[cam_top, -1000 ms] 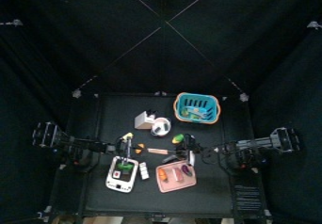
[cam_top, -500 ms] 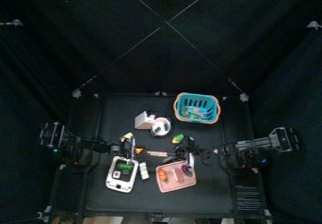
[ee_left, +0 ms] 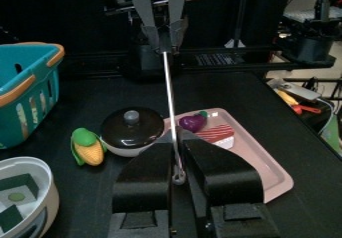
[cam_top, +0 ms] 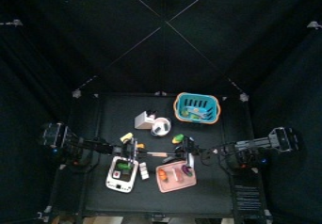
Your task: Grab cleaver handle with other hand
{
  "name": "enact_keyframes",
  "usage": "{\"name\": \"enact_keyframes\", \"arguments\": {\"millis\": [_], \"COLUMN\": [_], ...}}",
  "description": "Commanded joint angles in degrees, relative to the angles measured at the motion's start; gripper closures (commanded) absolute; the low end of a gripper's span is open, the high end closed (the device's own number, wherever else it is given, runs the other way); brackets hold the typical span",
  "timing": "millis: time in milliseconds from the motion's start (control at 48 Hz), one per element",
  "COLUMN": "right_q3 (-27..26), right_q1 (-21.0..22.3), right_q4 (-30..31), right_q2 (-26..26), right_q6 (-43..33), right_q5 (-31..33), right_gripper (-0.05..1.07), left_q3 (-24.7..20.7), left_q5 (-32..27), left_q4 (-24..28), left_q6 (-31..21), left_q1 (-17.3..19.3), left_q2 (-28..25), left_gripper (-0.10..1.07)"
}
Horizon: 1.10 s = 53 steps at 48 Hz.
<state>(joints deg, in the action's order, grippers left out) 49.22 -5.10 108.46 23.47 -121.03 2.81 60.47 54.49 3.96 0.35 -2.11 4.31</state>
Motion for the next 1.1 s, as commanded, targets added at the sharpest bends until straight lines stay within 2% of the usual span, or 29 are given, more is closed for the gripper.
{"name": "enact_keyframes", "arguments": {"millis": [0, 83, 292, 667, 979, 1083], "right_q3": [-1.1, -1.1, -1.0, -0.4, -0.3, -0.2], "right_q1": [0.2, 0.1, 0.1, -0.9, -0.9, -0.8], "right_q4": [0.0, -0.2, -1.0, -1.8, -2.7, -6.3], "right_q2": [0.6, 0.6, 0.6, 0.6, 0.6, 1.1], "right_q6": [-0.2, -0.3, -0.3, -0.3, -0.4, -0.3], "right_q5": [0.1, 0.1, 0.0, -1.3, -1.6, -1.8], "right_gripper": [0.49, 0.48, 0.43, 0.18, 0.17, 0.17], "left_q3": [-1.1, -1.1, -1.1, -1.1, -1.1, -1.1], "left_q5": [0.7, 1.0, 1.1, 1.1, 1.1, 1.1], "left_q4": [0.7, 0.8, 0.8, 0.5, 0.4, 0.4], "left_q6": [0.2, 0.2, 0.2, 0.2, 0.2, 0.1], "left_q1": [-0.1, -0.2, -0.2, -0.1, -0.1, -0.1], "left_q2": [0.3, 0.3, 0.3, 0.3, 0.3, 0.3], "left_gripper": [0.7, 0.74, 0.74, 0.74, 0.74, 0.74]}}
